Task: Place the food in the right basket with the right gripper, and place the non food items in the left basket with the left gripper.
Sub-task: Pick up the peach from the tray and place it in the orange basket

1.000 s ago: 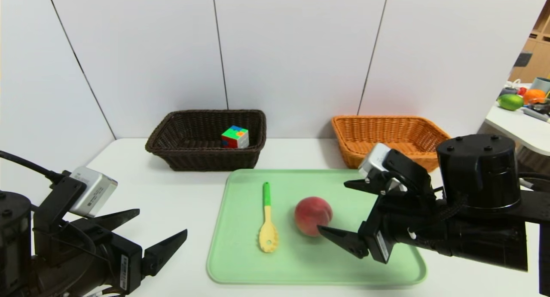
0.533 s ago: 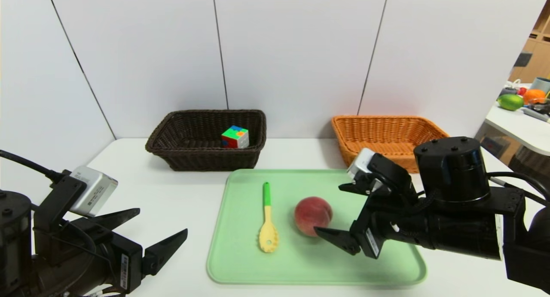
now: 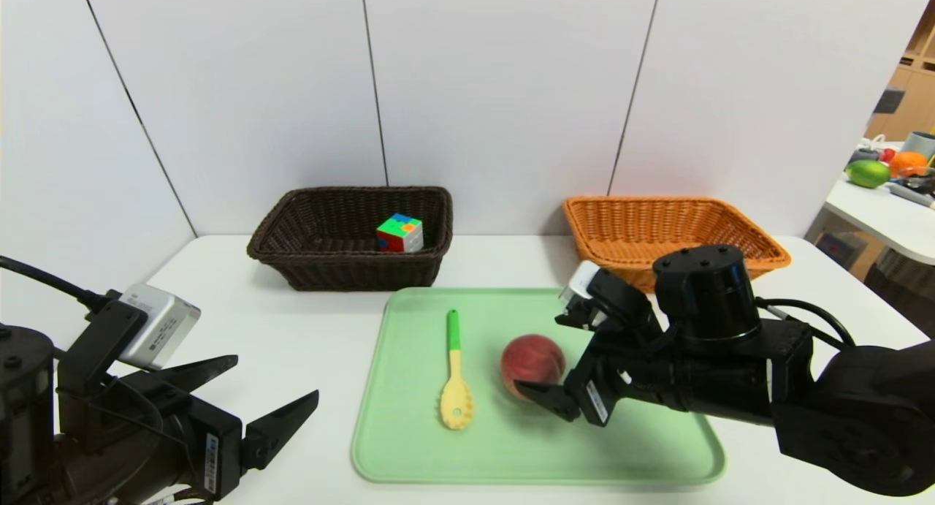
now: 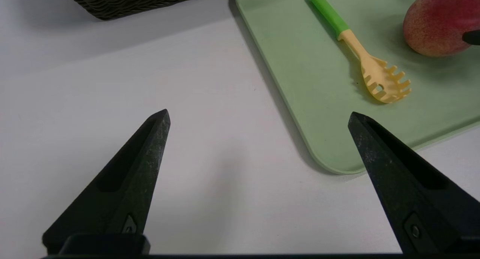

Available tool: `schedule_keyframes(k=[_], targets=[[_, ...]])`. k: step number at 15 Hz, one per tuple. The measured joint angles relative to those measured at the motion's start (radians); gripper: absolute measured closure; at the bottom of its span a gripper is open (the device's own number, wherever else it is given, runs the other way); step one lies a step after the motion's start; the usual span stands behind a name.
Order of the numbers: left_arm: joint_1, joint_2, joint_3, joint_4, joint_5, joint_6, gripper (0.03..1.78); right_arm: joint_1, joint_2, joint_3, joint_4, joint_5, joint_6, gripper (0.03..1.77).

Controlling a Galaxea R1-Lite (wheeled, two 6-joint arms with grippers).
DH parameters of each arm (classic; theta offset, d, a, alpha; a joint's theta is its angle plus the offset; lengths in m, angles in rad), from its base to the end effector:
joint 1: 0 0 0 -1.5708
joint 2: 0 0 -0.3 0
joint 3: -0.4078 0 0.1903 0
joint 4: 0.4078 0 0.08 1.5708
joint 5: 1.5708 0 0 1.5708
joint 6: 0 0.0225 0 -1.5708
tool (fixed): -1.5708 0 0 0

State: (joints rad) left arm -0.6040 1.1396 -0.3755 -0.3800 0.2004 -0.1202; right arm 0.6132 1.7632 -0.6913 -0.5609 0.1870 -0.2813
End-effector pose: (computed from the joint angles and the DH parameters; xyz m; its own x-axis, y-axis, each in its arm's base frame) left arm 0.1240 -0.0801 0.1679 0.8609 -0.3522 -0.3672 0.3648 0.9304 -0.0371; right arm 0.2399 0.1739 0.1272 0.5939 0.6453 -0.4805 -0.7817 0.6042 -0.1548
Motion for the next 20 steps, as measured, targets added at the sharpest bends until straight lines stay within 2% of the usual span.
schedule_keyframes(k=[9, 11, 12, 14, 20], targets=[[0.000, 0.008, 0.002, -0.001, 0.000, -0.003, 0.12, 0.010, 0.090, -0.030, -0.005, -0.001, -0.004, 0.10], [0.000, 0.011, 0.002, -0.002, 0.000, -0.004, 0.12, 0.011, 0.093, -0.031, -0.005, -0.001, -0.004, 0.46], [0.000, 0.013, 0.002, -0.001, 0.000, -0.005, 0.12, 0.011, 0.094, -0.033, -0.005, -0.002, -0.005, 0.58], [0.000, 0.015, 0.007, -0.002, 0.000, -0.005, 0.12, 0.011, 0.095, -0.035, -0.004, -0.003, -0.006, 0.64], [-0.001, 0.015, 0.011, -0.002, 0.000, -0.005, 0.12, 0.011, 0.077, -0.036, -0.006, -0.008, -0.030, 0.66]])
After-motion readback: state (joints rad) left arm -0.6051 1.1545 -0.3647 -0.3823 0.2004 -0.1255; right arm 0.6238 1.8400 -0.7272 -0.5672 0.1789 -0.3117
